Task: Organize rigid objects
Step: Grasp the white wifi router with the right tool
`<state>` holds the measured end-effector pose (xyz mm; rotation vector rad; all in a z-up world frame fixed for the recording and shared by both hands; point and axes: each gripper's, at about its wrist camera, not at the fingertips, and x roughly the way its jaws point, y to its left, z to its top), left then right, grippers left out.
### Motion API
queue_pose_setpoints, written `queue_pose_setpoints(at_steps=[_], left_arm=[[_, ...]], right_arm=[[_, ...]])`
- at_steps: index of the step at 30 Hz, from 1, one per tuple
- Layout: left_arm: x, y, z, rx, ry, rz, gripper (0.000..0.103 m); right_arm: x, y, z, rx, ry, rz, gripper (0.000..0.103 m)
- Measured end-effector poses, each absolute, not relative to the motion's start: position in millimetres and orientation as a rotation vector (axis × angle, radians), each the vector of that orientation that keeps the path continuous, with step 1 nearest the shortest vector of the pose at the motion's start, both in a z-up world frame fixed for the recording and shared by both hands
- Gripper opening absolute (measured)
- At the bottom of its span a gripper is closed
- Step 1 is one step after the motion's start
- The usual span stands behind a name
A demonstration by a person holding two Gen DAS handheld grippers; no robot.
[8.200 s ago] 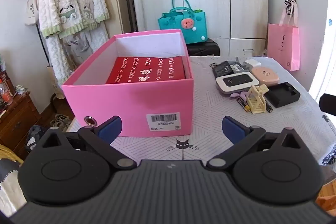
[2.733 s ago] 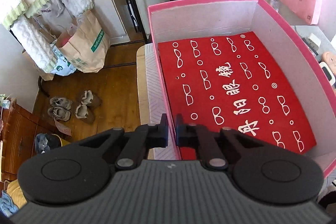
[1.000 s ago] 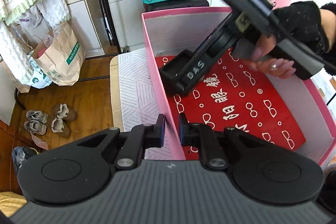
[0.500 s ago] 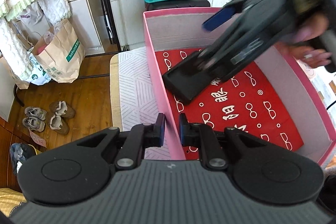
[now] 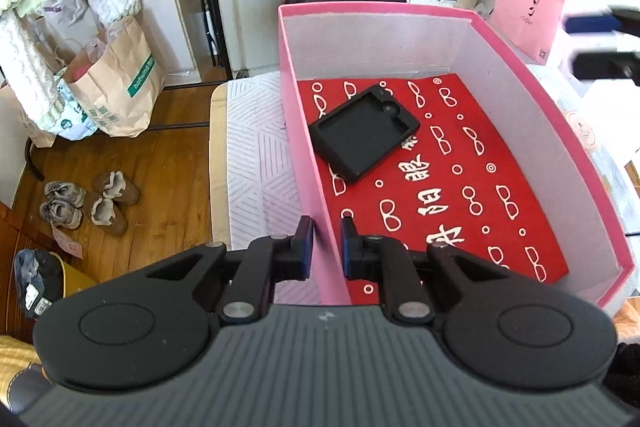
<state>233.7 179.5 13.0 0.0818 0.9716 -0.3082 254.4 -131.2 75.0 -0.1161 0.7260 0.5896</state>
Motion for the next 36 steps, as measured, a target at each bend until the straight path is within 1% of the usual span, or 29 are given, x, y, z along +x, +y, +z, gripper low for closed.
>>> queue_pose_setpoints(at_steps=[5, 9, 16, 20, 21, 23, 26, 29, 30, 31, 33, 36], left_arm=[[224.9, 176.5, 14.6, 0.103, 0.943, -0.289, 0.011], [222.4, 174.3, 16.4, 0.108, 0.941, -0.272, 0.010], [221.8, 174.1, 18.0, 0.099, 0.956, -0.258, 0.010], [221.2, 171.9, 17.0, 0.110, 0.958, -0.254, 0.010], [221.3, 171.4, 16.9, 0.113, 0.958, -0.254, 0.010], [222.2, 170.9, 16.3, 0.111, 0.960, -0.251, 0.010], [222.0, 171.3, 16.4, 0.110, 0.961, -0.251, 0.010], [222.1, 171.3, 16.2, 0.109, 0.963, -0.251, 0.010], [222.1, 171.6, 16.1, 0.107, 0.964, -0.252, 0.010], [222.0, 171.4, 15.8, 0.108, 0.964, -0.252, 0.010], [221.9, 171.1, 14.8, 0.109, 0.966, -0.254, 0.010], [222.2, 172.0, 13.9, 0.108, 0.968, -0.257, 0.010]], right_arm=[[236.1, -167.0, 52.0, -0.096, 0.793, 0.524, 0.095], [225.5, -185.7, 21.8, -0.093, 0.856, 0.521, 0.095], [218.7, -187.8, -16.5, -0.222, 0.912, 0.499, 0.095], [216.2, -181.9, -24.2, -0.414, 0.901, 0.576, 0.093], [216.1, -177.8, -25.5, -0.491, 0.892, 0.614, 0.087], [219.3, -170.9, -28.9, -0.607, 0.871, 0.642, 0.085], [234.1, -166.3, -31.3, -0.621, 0.902, 0.692, 0.082], [247.1, -160.6, -33.4, -0.613, 0.921, 0.727, 0.075], [249.8, -157.8, -33.4, -0.606, 0.918, 0.734, 0.070], [251.9, -155.8, -32.9, -0.600, 0.919, 0.745, 0.060], [255.4, -153.6, -32.1, -0.569, 0.919, 0.766, 0.057], [257.7, -153.7, -33.3, -0.551, 0.922, 0.767, 0.057]])
